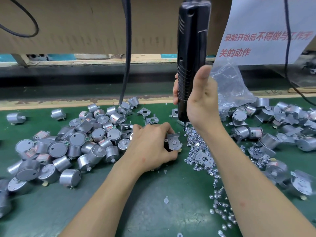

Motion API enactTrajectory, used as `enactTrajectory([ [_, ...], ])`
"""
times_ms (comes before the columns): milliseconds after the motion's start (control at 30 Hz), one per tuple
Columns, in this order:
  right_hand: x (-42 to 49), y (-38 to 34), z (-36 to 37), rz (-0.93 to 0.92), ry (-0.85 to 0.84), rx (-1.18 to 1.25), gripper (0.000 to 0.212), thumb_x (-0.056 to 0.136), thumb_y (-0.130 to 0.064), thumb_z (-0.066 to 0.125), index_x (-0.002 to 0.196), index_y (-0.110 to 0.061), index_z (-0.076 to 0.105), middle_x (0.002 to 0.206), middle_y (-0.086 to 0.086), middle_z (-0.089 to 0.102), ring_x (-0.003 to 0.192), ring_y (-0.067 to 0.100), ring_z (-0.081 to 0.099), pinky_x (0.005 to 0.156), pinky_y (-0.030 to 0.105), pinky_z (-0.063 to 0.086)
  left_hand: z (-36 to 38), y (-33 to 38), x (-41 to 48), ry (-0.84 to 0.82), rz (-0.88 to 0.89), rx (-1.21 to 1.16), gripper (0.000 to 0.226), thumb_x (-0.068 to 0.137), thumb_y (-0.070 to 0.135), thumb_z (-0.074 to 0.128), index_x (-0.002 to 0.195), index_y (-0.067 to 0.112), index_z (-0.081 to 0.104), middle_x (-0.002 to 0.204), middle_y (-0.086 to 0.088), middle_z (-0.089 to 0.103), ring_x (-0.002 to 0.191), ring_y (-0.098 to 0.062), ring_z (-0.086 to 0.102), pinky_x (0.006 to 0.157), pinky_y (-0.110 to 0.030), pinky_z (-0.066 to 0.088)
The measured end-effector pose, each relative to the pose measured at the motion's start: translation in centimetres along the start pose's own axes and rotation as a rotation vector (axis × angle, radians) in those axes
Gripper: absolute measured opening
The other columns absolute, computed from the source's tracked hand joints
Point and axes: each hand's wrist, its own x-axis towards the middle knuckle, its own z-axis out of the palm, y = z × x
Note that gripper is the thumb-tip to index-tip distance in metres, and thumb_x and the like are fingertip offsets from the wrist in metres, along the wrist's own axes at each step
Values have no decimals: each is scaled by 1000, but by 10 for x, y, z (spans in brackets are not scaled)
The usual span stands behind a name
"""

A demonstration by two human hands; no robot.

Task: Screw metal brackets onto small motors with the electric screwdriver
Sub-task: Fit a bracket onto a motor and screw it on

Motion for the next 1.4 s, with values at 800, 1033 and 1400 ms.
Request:
enactTrajectory([
  [800,-90,-40,-85,523,7,-74,18,93,-13,73,104,-25,81,101,0,78,98,11,74,87,26,56,-13,63,-1,333,351,-285,47,73,35,68,119,25,69,105,15,70,96,-5,63,85,-37,51],
  [1033,-81,-48,-132,696,412,363,23,90,-17,68,101,2,72,103,13,71,95,22,69,77,28,61,-3,121,19,133,226,-425,67,79,43,74,138,39,45,101,20,67,84,13,55,76,0,37],
  [1400,-72,-59,-145,588,683,664,53,112,-37,36,119,9,61,100,22,77,88,29,78,66,29,62,7,145,19,101,159,-487,22,90,32,64,111,25,67,91,22,69,78,5,63,73,-11,50],
])
